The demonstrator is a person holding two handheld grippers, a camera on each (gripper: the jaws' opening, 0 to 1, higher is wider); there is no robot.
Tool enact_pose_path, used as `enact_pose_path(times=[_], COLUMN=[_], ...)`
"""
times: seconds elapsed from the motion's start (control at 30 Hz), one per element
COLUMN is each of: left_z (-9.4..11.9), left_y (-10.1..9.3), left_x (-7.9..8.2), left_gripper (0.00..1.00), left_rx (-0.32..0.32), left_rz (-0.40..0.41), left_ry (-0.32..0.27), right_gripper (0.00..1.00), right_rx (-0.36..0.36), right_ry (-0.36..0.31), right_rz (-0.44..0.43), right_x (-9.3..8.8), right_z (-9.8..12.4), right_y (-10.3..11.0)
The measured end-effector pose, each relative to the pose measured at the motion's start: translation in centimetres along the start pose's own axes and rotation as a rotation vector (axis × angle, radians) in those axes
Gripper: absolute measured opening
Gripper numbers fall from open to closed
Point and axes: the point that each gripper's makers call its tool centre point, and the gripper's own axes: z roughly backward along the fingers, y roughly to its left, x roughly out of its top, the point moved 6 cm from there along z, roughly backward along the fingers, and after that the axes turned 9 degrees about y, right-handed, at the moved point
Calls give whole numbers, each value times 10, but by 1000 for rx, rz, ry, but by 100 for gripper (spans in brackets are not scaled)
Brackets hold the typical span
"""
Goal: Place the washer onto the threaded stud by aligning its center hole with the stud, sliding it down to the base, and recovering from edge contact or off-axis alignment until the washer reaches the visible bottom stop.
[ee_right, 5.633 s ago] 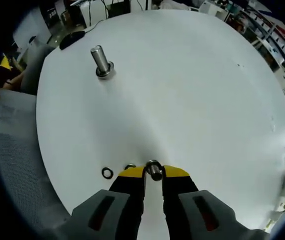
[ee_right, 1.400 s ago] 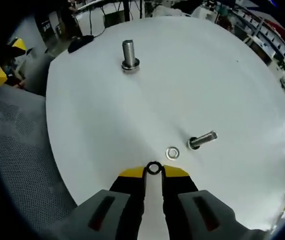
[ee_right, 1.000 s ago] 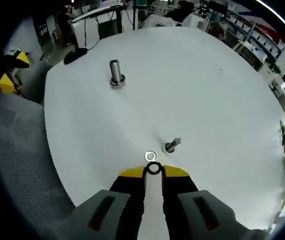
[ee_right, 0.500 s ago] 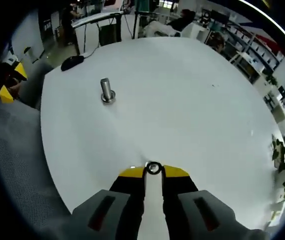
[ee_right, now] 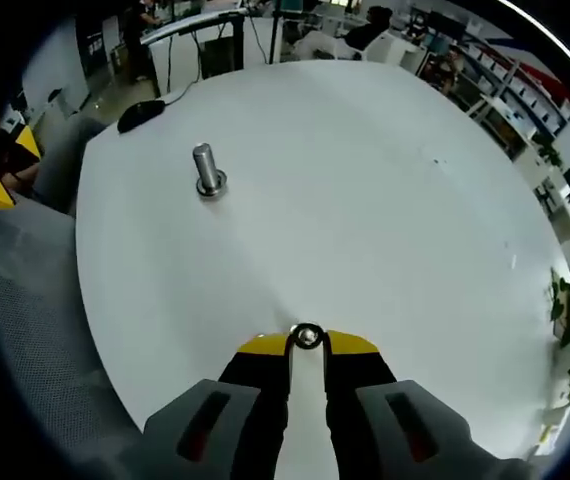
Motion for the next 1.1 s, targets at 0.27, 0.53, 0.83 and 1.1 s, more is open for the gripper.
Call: enact_pose_path(times=[0.27,0.53,0.83,1.1], left_z=[0,0,0,-1], left_y=[1,2,2,2], left_x=[0,0,-1,-1], left_gripper=[25,25,25,25], left_rx=[-5,-13,-19,-20], left_rz=[8,26,37,45], left_ry=[0,-9,-6,-6], right_gripper=[14,14,14,14], right_rx=[8,19,40,48], right_ry=[34,77,118,126], right_rz=[5,20,24,-7], right_x=[1,2,1,-1], right_z=[-11,-25,-42,-48], right_y=[-1,-2,-2,-3])
